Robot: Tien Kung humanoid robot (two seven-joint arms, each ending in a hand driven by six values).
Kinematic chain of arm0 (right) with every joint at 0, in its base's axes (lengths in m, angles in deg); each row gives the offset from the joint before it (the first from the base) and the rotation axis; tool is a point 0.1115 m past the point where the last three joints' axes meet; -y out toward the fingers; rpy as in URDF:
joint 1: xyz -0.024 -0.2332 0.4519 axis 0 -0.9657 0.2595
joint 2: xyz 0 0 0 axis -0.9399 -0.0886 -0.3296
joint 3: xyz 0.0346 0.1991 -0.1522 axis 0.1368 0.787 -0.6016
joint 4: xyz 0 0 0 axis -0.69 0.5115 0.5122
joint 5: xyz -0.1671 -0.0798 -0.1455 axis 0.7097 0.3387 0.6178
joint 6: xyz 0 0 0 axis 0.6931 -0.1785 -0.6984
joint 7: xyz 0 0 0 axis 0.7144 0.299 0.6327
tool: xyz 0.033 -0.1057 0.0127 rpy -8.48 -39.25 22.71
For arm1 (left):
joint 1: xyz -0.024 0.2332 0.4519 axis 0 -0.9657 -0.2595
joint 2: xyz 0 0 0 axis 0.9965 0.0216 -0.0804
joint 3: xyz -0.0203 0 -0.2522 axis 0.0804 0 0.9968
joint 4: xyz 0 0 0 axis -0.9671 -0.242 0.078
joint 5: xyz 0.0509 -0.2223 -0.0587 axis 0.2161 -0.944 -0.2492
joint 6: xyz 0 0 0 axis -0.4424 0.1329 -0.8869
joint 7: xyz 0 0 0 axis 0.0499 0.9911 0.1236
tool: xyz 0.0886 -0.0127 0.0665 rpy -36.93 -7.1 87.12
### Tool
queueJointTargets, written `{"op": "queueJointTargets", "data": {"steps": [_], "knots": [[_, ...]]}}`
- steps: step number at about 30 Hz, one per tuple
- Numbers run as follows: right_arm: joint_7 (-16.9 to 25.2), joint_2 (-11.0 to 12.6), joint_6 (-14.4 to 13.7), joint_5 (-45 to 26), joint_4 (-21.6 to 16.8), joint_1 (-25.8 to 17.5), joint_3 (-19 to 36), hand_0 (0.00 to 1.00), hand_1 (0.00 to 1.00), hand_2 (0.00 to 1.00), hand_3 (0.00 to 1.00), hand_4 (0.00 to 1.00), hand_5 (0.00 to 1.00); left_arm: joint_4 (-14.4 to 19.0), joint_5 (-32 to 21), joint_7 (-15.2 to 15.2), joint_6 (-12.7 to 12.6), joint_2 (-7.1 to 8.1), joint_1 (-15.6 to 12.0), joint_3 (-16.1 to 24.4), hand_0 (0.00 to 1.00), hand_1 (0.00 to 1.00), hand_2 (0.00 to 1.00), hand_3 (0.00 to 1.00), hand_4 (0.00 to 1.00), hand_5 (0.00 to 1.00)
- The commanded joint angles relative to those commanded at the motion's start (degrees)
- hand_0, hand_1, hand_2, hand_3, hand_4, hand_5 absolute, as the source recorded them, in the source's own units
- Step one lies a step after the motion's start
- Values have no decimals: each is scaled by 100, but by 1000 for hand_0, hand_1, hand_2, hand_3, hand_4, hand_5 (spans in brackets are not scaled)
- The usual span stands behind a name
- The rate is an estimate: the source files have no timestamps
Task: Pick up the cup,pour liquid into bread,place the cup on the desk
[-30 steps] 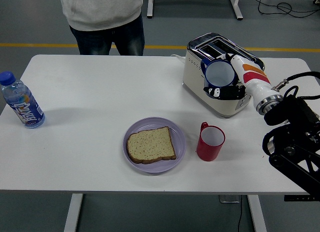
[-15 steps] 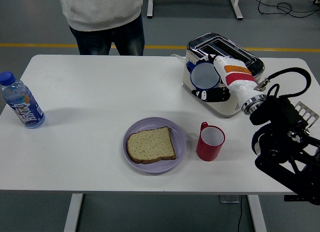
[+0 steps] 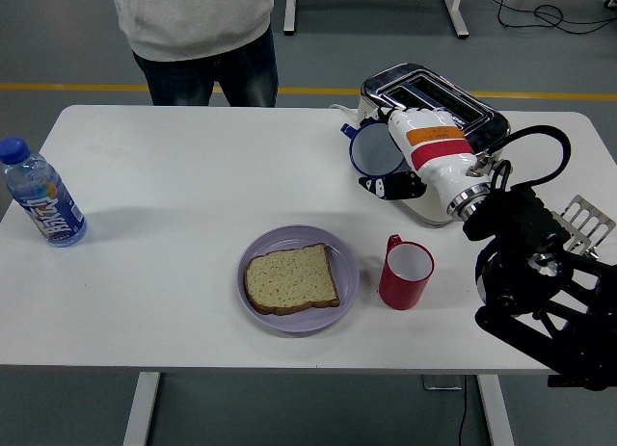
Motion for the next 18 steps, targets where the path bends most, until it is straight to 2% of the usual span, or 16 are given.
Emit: {"op": "queueJointTargets", "data": {"steps": [18], "knots": [[-16,-223,50,707,162,271,-346,281,285,455,493,673,96,1,22,14,-4,5,-13,18,706,722,735,581,279,998]]}}
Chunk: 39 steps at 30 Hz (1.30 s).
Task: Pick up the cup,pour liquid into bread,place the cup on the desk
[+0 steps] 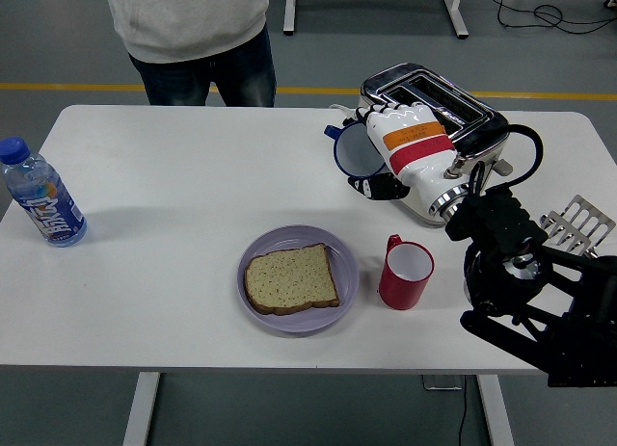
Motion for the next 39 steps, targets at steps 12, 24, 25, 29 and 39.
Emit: {"op": "queueJointTargets", "data": {"steps": [12,24,25,29,39], "knots": [[-12,-102,-102,704,266,185,-342,283,286,454,493,669,101,0,2,2,-3,3,2,3,706,721,735,581,278,998],[-57,-130,-284,704,463,366,-679,294,289,455,493,659,104,1,49,24,-7,2,-8,33,706,722,735,581,278,998],[-57,-129,-290,704,468,371,-686,294,289,455,493,659,104,1,53,25,-7,2,-9,34,706,722,735,581,278,998],[-54,-74,-368,704,522,485,-824,305,294,456,495,650,105,3,51,25,-8,2,-13,35,706,721,735,580,278,998],[-190,-18,-624,704,632,748,-1237,314,299,457,497,638,95,4,89,50,-15,0,-16,61,706,720,735,581,279,998]]}}
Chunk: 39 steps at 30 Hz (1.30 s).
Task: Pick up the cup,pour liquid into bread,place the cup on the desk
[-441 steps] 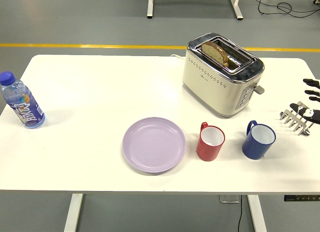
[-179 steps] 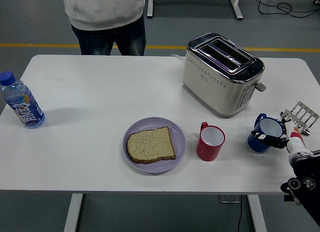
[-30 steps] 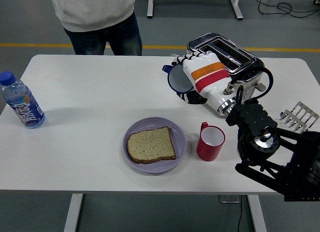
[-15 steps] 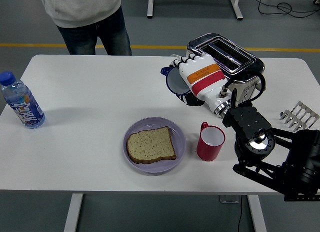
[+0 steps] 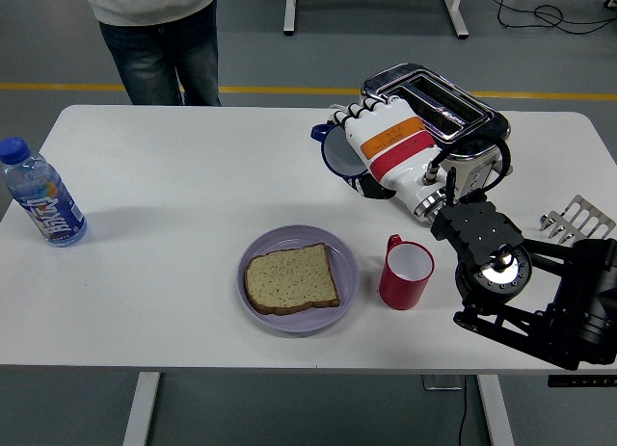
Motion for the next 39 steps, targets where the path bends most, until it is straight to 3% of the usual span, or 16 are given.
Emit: {"op": "queueJointTargets", "data": {"steps": [11,22,26,32,33,39], "knots": [[-178,-18,-173,0,59,19,-103,327,304,460,500,623,82,-2,89,43,-10,-7,-22,55,706,720,734,579,279,998],[199,118,-64,0,-150,-112,308,336,310,464,503,601,39,-3,138,58,-7,0,-23,80,706,721,734,579,279,998],[500,231,-234,-44,-261,-215,549,336,310,464,503,601,39,-3,133,57,-5,2,-16,75,706,721,734,579,279,998],[1050,469,-261,-1088,-453,-384,875,340,310,466,503,604,27,-3,148,64,0,5,-10,85,707,721,734,581,280,998],[1156,544,-228,-1279,-512,-425,946,395,334,471,504,609,21,-4,166,69,1,7,-7,94,706,721,733,579,280,998],[1505,943,58,-2489,-834,-632,1352,391,337,473,508,611,18,-7,160,57,5,12,-3,80,706,721,734,580,280,998]]}}
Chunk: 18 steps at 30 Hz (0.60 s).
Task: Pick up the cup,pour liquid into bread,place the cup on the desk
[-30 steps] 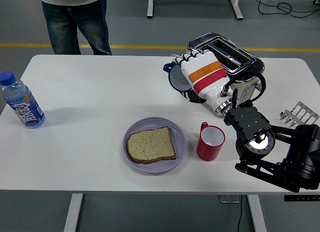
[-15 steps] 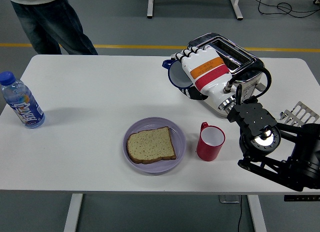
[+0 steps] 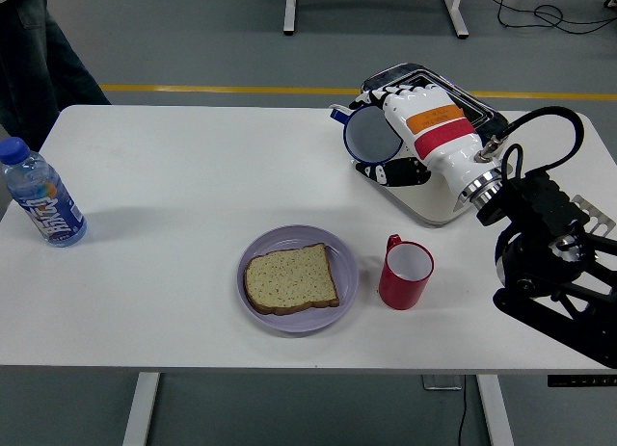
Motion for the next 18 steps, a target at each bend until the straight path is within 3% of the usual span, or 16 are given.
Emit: {"op": "queueJointTargets", "data": {"steps": [8,18], "knots": [[182,461,499,-1773,-210,-293,603,398,343,477,508,611,17,-4,-27,-12,-2,-3,-2,-11,707,721,733,580,279,998],[105,955,1118,-2759,-338,-551,1014,398,340,484,508,625,17,-4,25,9,-3,-1,6,23,705,721,733,580,278,998]]}}
